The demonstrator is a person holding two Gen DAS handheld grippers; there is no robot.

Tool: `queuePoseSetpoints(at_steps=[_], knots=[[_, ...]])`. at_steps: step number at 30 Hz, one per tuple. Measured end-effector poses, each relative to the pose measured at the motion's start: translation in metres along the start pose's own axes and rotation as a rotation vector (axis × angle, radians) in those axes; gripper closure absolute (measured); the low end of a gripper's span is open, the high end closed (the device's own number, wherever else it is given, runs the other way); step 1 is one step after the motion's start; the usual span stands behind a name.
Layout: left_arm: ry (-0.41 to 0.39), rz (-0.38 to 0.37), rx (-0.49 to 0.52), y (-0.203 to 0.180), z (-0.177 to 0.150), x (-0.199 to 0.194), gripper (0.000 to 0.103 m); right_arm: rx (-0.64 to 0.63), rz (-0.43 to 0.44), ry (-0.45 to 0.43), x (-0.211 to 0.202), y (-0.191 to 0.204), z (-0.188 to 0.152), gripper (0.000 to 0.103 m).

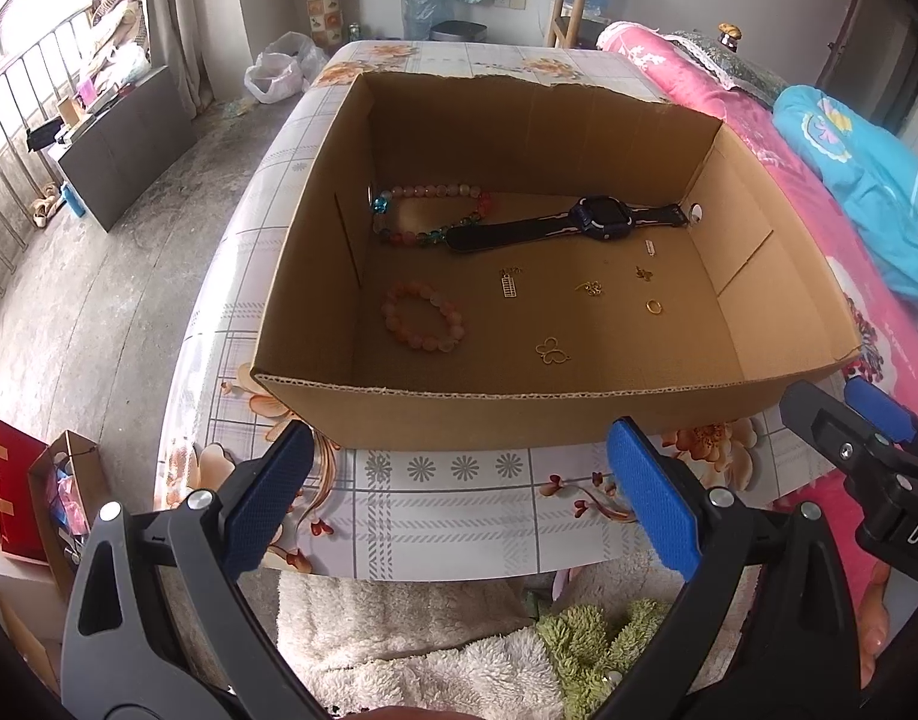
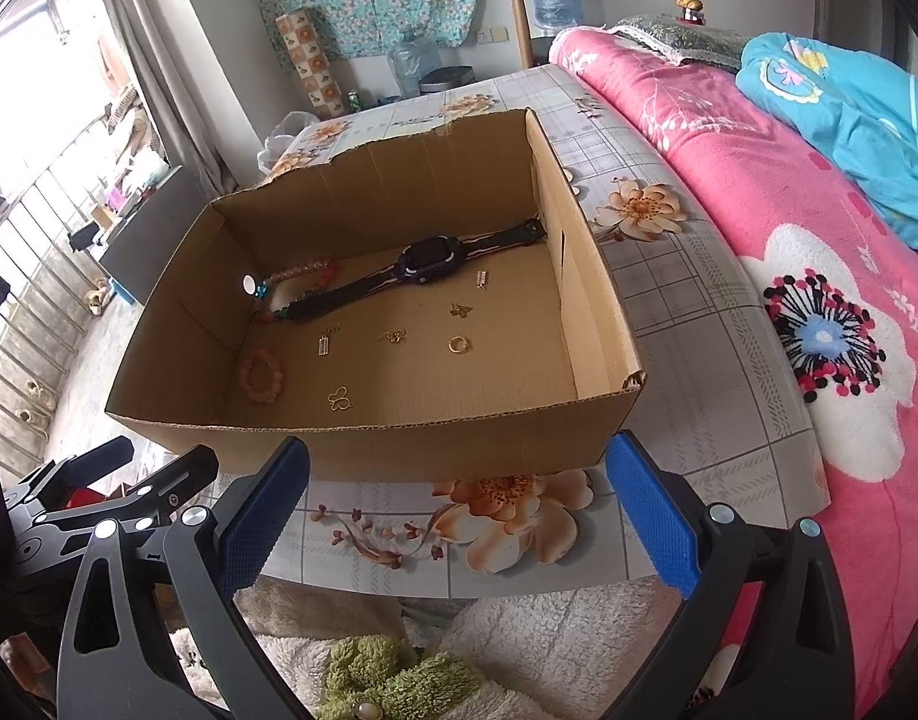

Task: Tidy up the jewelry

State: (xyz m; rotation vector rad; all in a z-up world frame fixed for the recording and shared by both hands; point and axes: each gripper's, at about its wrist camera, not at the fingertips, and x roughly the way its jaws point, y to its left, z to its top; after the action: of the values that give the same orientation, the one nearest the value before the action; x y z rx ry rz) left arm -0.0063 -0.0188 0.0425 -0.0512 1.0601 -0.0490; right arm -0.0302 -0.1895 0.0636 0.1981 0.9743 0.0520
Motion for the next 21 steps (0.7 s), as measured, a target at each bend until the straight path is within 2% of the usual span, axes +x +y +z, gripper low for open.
queuePoseSetpoints(at_steps=[8, 21], knots=[[0.045, -0.008, 0.007, -0.0004, 0.0090, 0.0066, 0.008, 0.021, 0.006, 0.043, 0.0105, -0.0009, 0.0089, 0.007], [0.071, -0.027, -0.004, 0.0016, 0.0087, 0.0105, 0.008, 0.029, -0.001, 0.053, 0.0107, 0.0015, 0.0089, 0.007]])
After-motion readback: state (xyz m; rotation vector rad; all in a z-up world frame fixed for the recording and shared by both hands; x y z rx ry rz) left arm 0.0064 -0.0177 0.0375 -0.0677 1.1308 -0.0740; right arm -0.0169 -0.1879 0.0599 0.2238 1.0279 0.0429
